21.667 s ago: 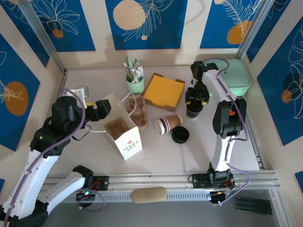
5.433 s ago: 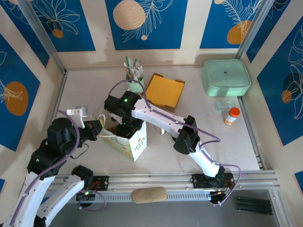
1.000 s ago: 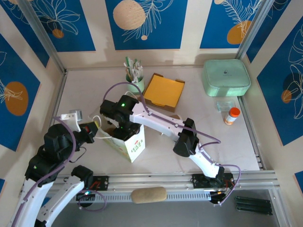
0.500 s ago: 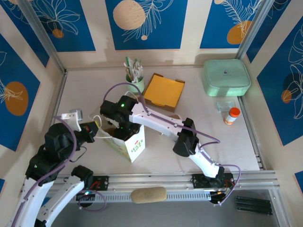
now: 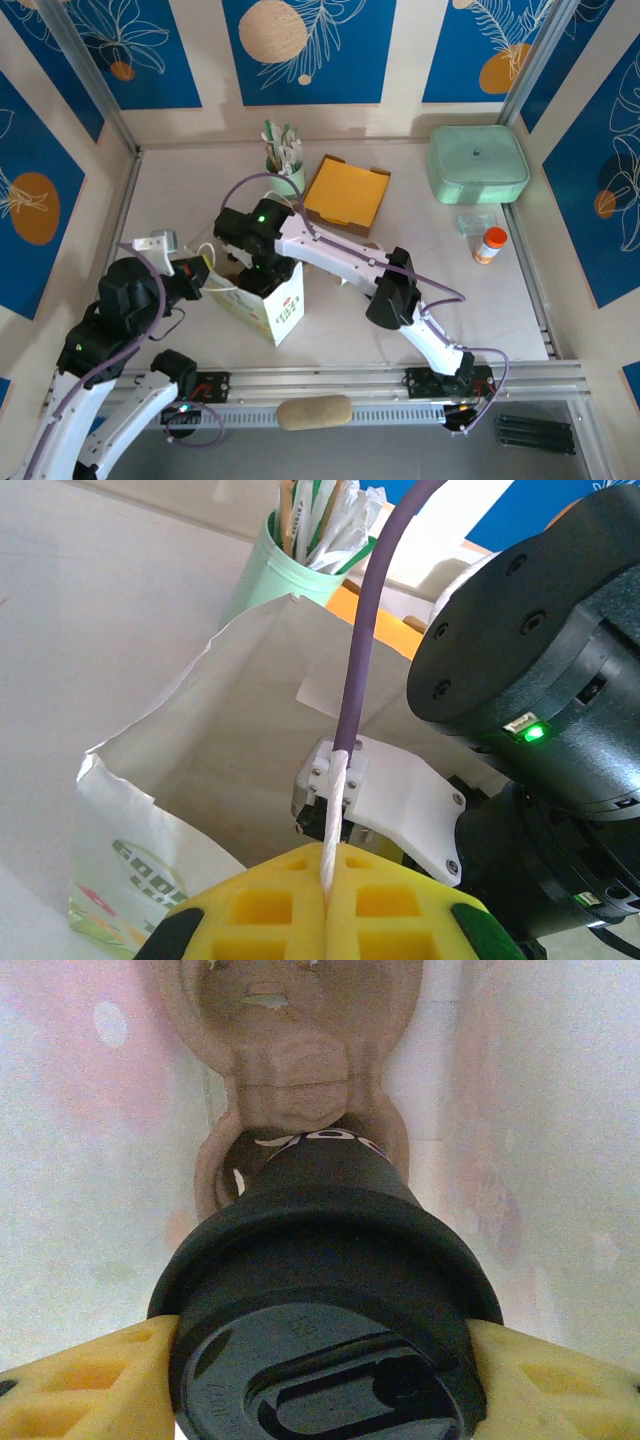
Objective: Pack the takeout coffee
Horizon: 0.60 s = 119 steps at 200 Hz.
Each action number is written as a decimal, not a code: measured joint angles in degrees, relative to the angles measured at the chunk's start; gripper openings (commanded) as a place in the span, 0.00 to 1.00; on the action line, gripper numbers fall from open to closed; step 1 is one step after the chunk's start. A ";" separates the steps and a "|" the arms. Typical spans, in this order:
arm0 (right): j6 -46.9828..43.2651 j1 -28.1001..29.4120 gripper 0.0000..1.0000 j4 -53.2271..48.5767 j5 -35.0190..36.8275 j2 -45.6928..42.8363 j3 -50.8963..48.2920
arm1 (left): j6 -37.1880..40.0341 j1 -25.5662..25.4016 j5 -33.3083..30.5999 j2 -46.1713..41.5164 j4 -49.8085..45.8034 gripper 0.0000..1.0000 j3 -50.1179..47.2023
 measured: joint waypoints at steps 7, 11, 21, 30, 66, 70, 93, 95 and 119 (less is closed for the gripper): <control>-0.02 -0.09 0.50 0.04 -0.22 0.00 -0.22 | 0.00 -0.02 0.00 0.02 0.00 0.00 0.00; -0.04 -0.15 0.50 0.17 -0.35 0.00 -0.42 | 0.00 0.00 0.00 0.02 0.00 0.00 0.00; -0.04 -0.31 0.50 0.37 -0.48 -0.07 -0.85 | 0.00 -0.02 0.00 0.02 0.00 0.00 0.00; -0.04 -0.50 0.50 0.59 -0.72 -0.24 -1.27 | 0.00 0.00 0.00 0.02 0.00 0.00 0.00; -0.04 -0.76 0.50 1.07 -0.90 -0.44 -1.92 | 0.00 0.00 0.00 0.04 0.20 0.00 -0.15; -0.04 -0.76 0.50 1.07 -0.79 -0.44 -1.92 | 0.00 0.00 0.00 0.04 0.24 0.00 -0.15; -0.02 -0.57 0.50 1.05 -0.31 -0.44 -1.92 | -0.02 0.00 0.00 0.04 0.50 0.00 -0.15; -0.04 -0.57 0.50 1.05 -0.26 -0.44 -1.92 | 0.00 0.00 0.00 0.04 0.50 0.00 -0.15; -0.02 -0.09 0.50 1.05 0.55 -0.44 -1.92 | 0.00 0.00 0.00 0.04 0.83 0.00 -0.15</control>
